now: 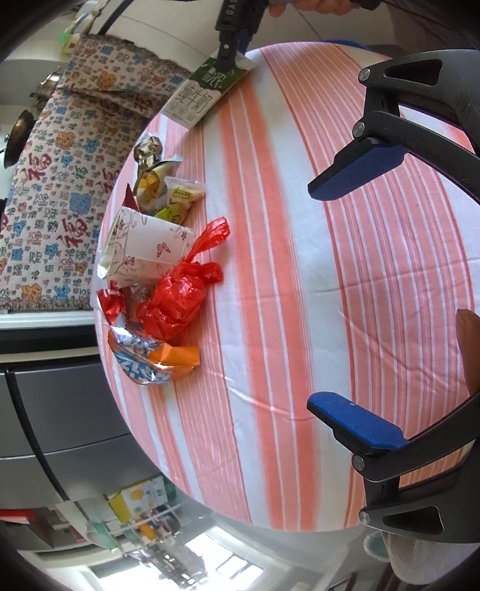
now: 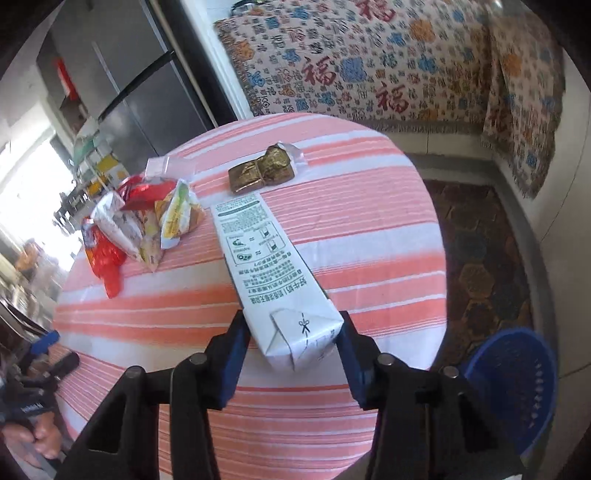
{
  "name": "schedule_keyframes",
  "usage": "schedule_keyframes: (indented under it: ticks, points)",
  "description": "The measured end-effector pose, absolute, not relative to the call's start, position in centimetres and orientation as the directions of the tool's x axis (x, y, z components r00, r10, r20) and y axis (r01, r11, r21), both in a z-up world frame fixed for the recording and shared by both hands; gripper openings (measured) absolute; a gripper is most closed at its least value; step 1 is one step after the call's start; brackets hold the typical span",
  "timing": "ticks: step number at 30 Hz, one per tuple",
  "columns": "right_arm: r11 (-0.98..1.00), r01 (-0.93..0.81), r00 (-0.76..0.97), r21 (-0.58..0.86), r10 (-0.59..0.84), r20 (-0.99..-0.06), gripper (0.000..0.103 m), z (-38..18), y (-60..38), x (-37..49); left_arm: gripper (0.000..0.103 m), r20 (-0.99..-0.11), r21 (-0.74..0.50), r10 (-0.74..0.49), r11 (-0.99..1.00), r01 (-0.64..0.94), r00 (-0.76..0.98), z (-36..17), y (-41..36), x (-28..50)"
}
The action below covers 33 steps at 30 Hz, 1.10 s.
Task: Collect trash
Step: 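Grasp the green milk carton with the right tool while the left tool approaches the red bag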
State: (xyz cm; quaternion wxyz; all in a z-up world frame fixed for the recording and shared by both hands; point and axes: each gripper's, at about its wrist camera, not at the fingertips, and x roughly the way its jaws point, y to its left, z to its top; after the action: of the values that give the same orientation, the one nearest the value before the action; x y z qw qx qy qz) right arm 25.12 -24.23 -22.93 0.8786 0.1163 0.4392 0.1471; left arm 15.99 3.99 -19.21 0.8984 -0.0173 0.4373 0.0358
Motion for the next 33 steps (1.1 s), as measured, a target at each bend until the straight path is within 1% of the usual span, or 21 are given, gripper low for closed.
schedule_keyframes:
  ticks: [2,3,4,6,9,10,11,16,17,19,22,24,26,28,33]
  points:
    - [0.868,-0.089,0.56,0.488,0.449,-0.697,0.047,-23.6,-26.2,25.9,0.103,-0.79,-0.004,0.048,0.997,-0.083,0.612,-19.4,4.1,16.2]
    - [0.839,-0.059,0.562,0.541,0.476,-0.676,0.048,-23.9,-27.0,26.2,0.103,-0.791,-0.005,0.048,0.996,-0.084,0.61,-19.4,4.0,16.4]
    - [0.825,-0.033,0.571,0.565,0.479,-0.666,0.051,-24.1,-27.6,26.4,0.103,-0.792,-0.003,0.049,0.996,-0.084,0.609,-19.4,4.0,16.4]
    - [0.834,-0.006,0.593,0.552,0.447,-0.67,0.056,-23.9,-28.0,26.6,0.103,-0.794,0.001,0.052,0.997,-0.083,0.605,-19.5,3.9,16.6]
    - [0.872,0.007,0.603,0.489,0.386,-0.698,0.066,-23.4,-28.0,26.9,0.103,-0.804,0.005,0.054,0.996,-0.085,0.593,-20.0,3.8,17.1]
    - [0.891,0.006,0.609,0.453,0.356,-0.709,0.074,-23.1,-27.7,26.9,0.103,-0.808,0.004,0.054,0.996,-0.087,0.587,-20.2,3.9,17.2]
    - [0.906,-0.003,0.616,0.423,0.335,-0.713,0.079,-22.9,-27.7,27.0,0.103,-0.812,0.003,0.053,0.996,-0.088,0.582,-20.4,3.9,17.3]
    - [0.975,-0.153,0.651,0.163,0.223,-0.726,0.081,-21.7,-24.8,27.3,0.103,-0.833,-0.012,0.036,0.996,-0.084,0.553,-21.4,3.8,18.3]
    - [0.975,-0.178,0.642,0.131,0.216,-0.736,0.081,-22.0,-24.3,27.6,0.103,-0.836,-0.006,0.041,0.996,-0.085,0.548,-21.6,3.8,18.4]
    - [0.971,-0.202,0.616,0.128,0.228,-0.754,0.081,-22.8,-23.6,28.1,0.103,-0.835,0.012,0.057,0.996,-0.085,0.547,-21.7,3.7,18.5]
    - [0.938,-0.265,0.573,0.224,0.34,-0.746,0.082,-22.6,-22.6,27.9,0.103,-0.838,0.006,0.048,0.997,-0.079,0.543,-21.6,3.9,18.8]
    - [0.919,-0.317,0.562,0.233,0.38,-0.735,0.081,-22.1,-21.4,27.1,0.103,-0.84,-0.015,0.036,0.996,-0.09,0.541,-21.3,4.2,19.1]
    - [0.927,-0.326,0.575,0.184,0.349,-0.74,0.081,-22.1,-20.6,26.4,0.103,-0.833,-0.068,-0.001,0.993,-0.1,0.553,-20.6,4.6,19.7]
    - [0.933,-0.321,0.574,0.16,0.326,-0.751,0.081,-22.4,-20.2,26.1,0.103,-0.818,-0.088,-0.006,0.989,-0.115,0.575,-19.6,4.6,20.7]
    - [0.941,-0.295,0.563,0.169,0.313,-0.765,0.081,-23.5,-20.4,25.9,0.102,-0.785,-0.055,0.075,0.98,-0.189,0.615,-18.2,4.1,25.6]
